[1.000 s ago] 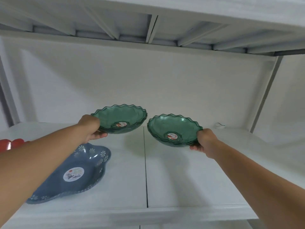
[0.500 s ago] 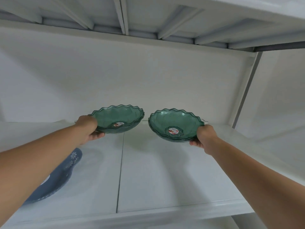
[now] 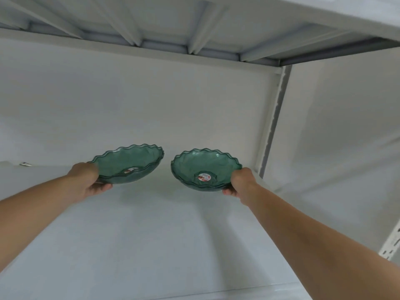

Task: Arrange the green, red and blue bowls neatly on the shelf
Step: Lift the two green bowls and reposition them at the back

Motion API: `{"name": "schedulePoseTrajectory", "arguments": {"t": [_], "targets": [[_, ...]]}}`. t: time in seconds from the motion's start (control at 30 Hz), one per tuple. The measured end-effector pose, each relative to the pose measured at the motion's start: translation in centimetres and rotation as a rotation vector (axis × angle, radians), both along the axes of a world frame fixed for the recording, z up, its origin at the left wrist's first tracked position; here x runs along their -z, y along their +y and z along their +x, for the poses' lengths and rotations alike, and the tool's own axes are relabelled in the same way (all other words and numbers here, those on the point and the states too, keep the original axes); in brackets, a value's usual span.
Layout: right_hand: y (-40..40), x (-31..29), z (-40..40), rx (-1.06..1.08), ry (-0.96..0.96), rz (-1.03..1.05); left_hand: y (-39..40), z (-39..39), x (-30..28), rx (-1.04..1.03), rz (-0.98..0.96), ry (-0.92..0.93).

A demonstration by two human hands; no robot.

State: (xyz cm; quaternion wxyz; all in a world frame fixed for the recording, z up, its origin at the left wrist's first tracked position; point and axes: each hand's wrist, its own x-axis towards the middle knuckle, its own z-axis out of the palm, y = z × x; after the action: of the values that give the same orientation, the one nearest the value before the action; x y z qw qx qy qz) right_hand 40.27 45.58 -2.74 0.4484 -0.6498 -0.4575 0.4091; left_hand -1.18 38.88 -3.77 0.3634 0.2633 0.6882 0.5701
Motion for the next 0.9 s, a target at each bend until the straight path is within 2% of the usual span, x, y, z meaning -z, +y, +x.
{"name": "schedulePoseTrajectory", "arguments": {"t": [0.37,0.9], "targets": [[2.3,0.1,3.0,0.012,0.069,-0.074,3.7,4.3,0.7,0.010,-0.033,0.059],[5.8,4.4,4.8,0.041,0.060,-0.125,4.8,5.3,3.0,0.022,-0.047,0.094]]}}
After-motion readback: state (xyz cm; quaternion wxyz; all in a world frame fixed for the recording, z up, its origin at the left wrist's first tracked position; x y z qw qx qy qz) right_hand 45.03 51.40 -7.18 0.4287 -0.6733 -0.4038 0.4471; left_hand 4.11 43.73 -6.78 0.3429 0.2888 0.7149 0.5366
